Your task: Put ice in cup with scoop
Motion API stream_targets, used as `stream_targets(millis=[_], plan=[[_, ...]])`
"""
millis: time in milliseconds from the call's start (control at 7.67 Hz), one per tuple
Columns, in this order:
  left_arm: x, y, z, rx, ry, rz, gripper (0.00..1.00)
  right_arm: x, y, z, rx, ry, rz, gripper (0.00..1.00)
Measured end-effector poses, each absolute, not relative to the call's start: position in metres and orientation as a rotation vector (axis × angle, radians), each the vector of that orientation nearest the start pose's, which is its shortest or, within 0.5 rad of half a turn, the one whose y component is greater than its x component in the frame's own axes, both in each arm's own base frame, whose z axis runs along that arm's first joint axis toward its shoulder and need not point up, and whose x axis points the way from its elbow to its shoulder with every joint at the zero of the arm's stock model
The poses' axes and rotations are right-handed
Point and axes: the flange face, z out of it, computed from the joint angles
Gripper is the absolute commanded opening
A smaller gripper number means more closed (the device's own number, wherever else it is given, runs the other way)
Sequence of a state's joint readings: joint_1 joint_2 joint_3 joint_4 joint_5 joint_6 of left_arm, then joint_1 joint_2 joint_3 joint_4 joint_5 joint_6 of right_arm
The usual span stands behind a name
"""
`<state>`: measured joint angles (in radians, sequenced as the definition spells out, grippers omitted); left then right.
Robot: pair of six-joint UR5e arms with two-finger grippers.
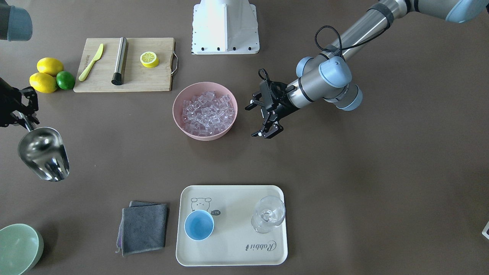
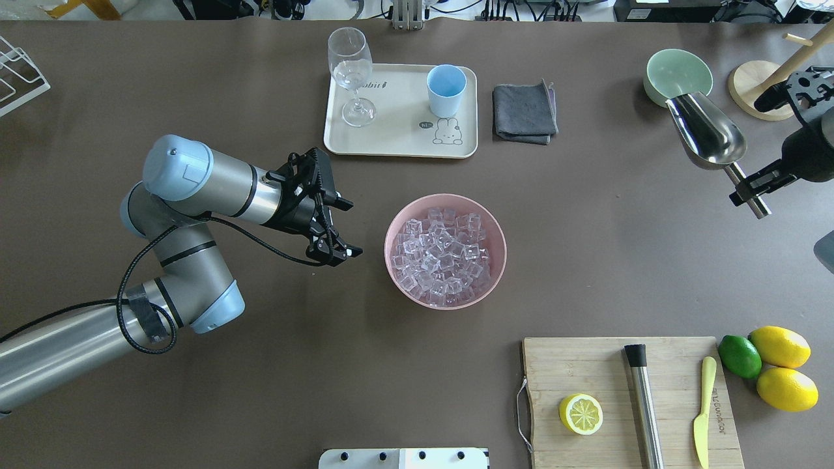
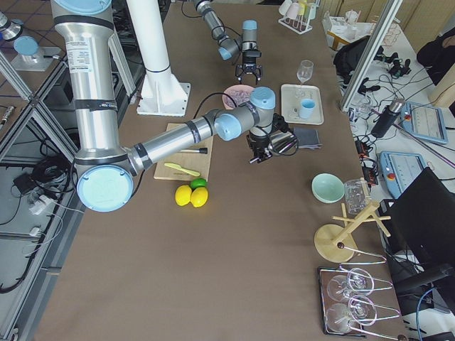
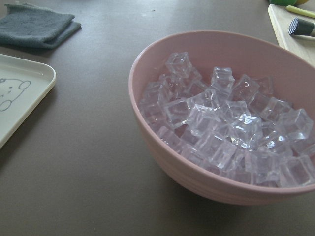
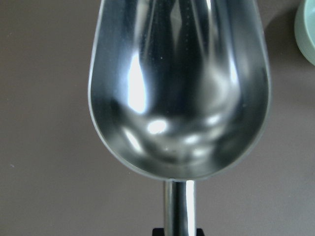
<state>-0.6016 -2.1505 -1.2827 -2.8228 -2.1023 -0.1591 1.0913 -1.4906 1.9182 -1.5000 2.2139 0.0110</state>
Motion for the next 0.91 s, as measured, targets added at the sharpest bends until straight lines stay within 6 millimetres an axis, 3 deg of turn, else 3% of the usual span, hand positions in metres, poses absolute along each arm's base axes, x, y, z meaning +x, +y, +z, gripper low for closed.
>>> stream_targets(millis=[261,522,652,913], plan=[[0.552,-0.448,0.313,1.213,1.199,1.106,0.98,-0.202,-0.483,0.411,0.377,-0.655,-0.86,0.0],[0.574,-0.432,0.313,1.251,1.186,1.13,0.98,-0.226,-0.463,0.339,0.364,-0.502,-1.127,0.0],[0.584,-0.426,0.313,1.25,1.186,1.136,0.98,-0.228,-0.454,0.315,0.359,-0.447,-1.245,0.0],[0.592,-0.424,0.313,1.24,1.183,1.138,0.98,-0.236,-0.442,0.29,0.325,-0.379,-1.359,0.0]])
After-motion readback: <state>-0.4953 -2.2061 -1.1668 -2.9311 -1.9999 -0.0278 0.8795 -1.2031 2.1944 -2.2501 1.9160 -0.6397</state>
